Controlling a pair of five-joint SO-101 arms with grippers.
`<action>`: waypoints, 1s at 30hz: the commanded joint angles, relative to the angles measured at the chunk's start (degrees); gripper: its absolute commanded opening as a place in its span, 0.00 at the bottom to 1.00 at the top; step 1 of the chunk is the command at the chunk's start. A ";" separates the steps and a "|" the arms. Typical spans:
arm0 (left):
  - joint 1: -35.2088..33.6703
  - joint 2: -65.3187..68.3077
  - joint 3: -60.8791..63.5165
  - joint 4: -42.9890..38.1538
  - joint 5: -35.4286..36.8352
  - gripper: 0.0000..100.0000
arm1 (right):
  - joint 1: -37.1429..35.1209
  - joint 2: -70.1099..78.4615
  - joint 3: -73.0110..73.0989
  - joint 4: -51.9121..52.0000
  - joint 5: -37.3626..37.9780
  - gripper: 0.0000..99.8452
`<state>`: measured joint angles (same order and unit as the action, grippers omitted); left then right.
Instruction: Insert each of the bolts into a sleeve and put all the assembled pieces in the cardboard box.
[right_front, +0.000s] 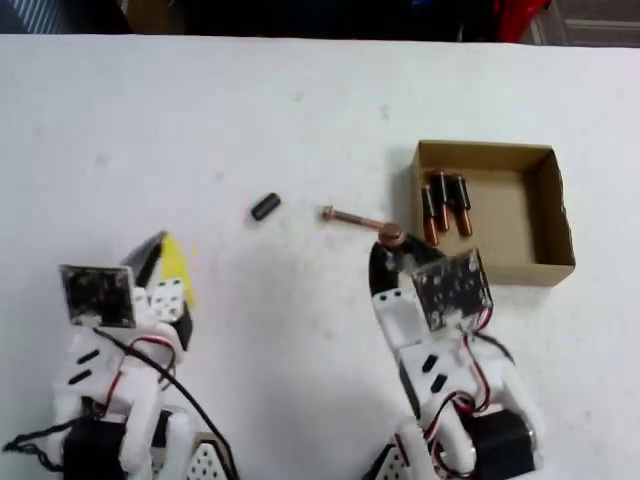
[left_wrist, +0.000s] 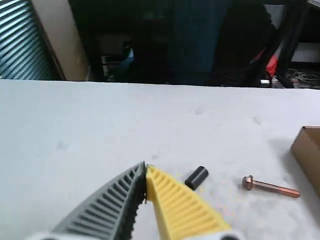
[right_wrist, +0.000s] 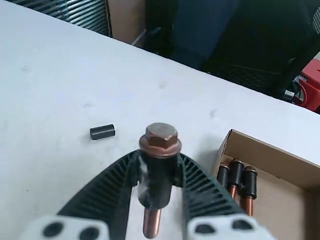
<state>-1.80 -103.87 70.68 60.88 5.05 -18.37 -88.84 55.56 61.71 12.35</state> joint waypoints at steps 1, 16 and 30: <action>-4.35 -0.57 -3.08 3.08 -0.26 0.02 | 3.38 12.09 -11.60 0.22 1.23 0.02; -4.88 -0.57 14.51 -0.53 -3.60 0.02 | 20.53 55.25 -32.70 -3.12 1.85 0.02; -4.79 -0.57 25.58 -0.35 -3.87 0.02 | 28.70 95.25 -57.58 -7.69 7.30 0.02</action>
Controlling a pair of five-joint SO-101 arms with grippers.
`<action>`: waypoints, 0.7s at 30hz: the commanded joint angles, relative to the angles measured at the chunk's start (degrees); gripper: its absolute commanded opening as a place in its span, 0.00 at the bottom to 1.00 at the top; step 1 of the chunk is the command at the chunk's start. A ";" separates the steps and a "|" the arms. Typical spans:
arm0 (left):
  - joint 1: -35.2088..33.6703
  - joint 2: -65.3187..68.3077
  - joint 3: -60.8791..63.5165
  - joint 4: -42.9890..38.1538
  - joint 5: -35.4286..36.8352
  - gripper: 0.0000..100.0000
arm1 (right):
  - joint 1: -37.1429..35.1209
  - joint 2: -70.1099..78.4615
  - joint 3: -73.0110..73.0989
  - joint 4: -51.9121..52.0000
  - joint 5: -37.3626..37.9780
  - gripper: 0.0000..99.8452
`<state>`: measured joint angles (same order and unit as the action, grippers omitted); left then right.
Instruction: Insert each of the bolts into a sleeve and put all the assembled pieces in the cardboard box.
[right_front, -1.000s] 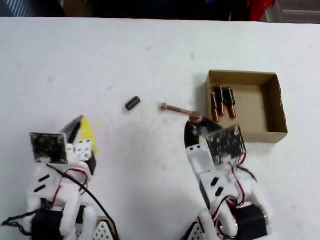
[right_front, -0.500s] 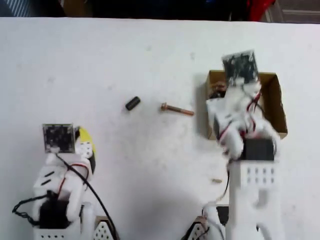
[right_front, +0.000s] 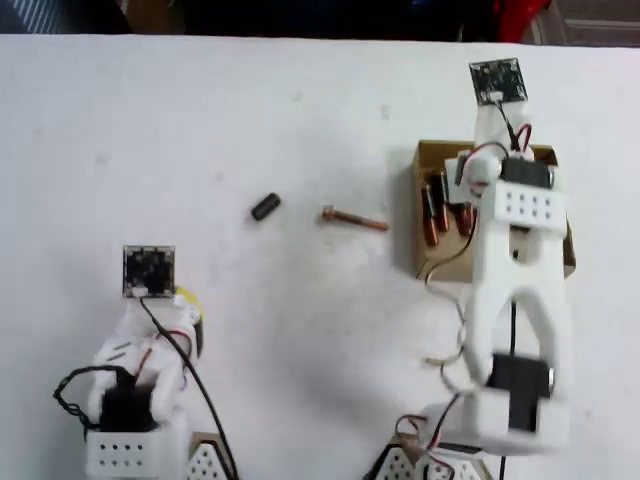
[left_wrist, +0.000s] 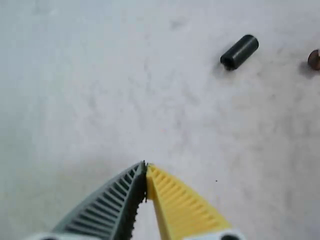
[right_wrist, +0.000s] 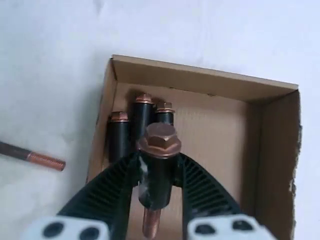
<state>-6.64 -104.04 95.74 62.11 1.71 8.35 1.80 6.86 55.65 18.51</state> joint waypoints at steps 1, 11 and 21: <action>0.04 -0.40 0.88 -1.58 -0.53 0.02 | 2.51 7.25 -10.99 -1.63 1.23 0.02; 0.04 -0.40 1.23 -1.58 -0.62 0.02 | 3.56 28.09 -25.67 1.19 3.69 0.02; -0.04 -0.40 1.23 -1.58 -0.62 0.02 | -0.22 33.80 -39.65 12.97 4.48 0.24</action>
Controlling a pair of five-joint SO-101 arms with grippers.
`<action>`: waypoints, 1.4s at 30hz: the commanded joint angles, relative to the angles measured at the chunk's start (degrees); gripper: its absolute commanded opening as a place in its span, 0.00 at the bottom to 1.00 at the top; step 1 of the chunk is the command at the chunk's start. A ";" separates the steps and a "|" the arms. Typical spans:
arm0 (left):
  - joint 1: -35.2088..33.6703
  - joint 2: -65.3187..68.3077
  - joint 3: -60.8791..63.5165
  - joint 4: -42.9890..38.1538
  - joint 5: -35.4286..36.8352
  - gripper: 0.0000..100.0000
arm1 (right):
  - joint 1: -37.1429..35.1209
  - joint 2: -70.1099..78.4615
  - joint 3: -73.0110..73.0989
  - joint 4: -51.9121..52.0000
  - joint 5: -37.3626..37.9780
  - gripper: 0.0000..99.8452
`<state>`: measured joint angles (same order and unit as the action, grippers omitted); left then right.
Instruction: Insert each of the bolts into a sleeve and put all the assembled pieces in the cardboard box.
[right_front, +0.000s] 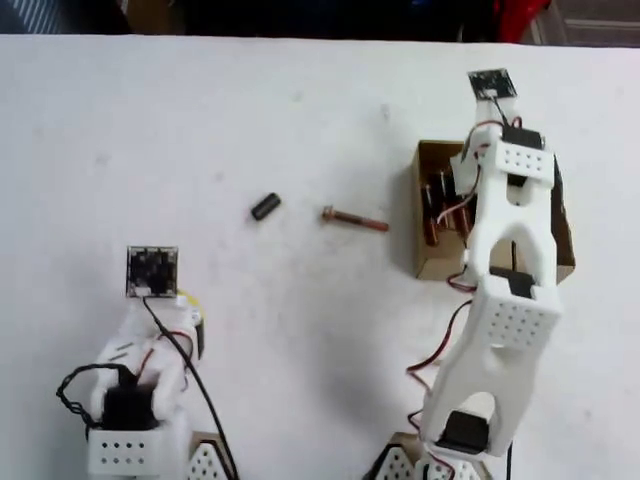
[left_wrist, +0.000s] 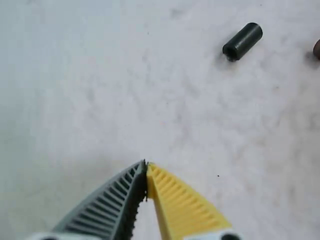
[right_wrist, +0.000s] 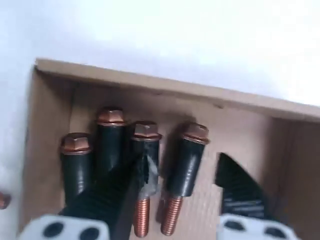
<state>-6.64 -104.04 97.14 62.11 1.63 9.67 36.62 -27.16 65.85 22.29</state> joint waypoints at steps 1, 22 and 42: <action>-0.04 -0.40 -0.18 -1.58 -0.53 0.02 | -1.80 -1.01 -7.12 3.91 0.70 0.24; -0.57 -0.40 -0.18 -1.67 -0.62 0.02 | -24.92 -0.57 -32.79 30.64 -16.53 0.24; -4.97 -0.40 -0.18 -2.02 -0.62 0.02 | -41.36 10.07 -33.23 21.49 -47.56 0.24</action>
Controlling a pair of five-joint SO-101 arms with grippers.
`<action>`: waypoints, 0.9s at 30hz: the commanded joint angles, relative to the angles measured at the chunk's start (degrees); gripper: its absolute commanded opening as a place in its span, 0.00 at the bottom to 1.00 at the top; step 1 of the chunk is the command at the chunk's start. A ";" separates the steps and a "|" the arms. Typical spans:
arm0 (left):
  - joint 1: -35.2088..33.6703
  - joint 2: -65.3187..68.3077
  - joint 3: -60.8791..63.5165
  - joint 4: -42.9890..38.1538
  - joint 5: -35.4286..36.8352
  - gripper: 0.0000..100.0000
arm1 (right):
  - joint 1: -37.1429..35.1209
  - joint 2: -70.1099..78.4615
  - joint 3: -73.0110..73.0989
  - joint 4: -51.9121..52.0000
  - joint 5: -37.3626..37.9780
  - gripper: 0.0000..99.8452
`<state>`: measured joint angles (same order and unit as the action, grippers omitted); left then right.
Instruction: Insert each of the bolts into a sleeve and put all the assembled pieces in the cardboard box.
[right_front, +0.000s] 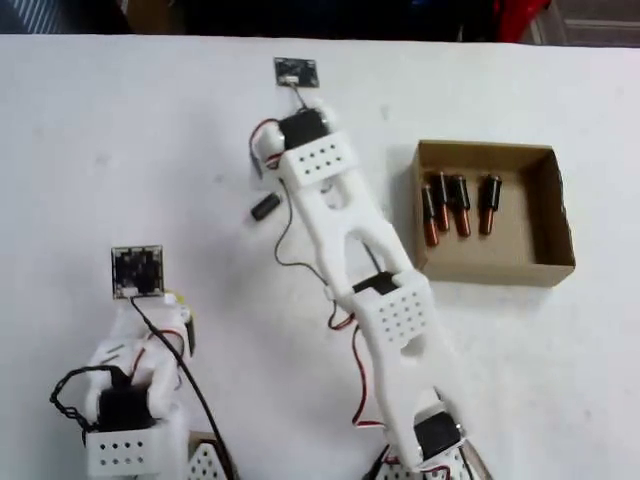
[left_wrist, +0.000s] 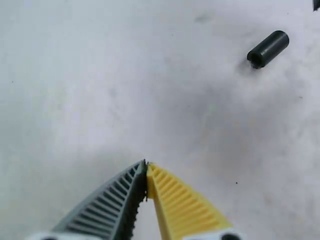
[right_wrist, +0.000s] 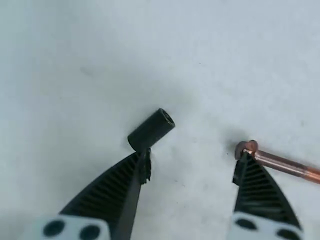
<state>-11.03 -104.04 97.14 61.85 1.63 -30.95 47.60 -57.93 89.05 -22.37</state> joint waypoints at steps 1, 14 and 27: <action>-0.57 -0.40 -0.18 -1.76 -0.62 0.02 | -0.75 -0.84 -2.46 -2.24 -4.57 0.24; -3.65 -0.40 -0.18 -5.10 -0.18 0.02 | -0.75 6.99 -2.37 -12.18 -27.60 0.24; -3.56 -0.40 -0.18 -5.10 -0.18 0.02 | -5.49 8.40 -1.85 -12.62 -38.51 0.24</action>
<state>-14.11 -104.04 97.14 58.42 1.63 -35.43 56.48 -58.02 75.96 -59.21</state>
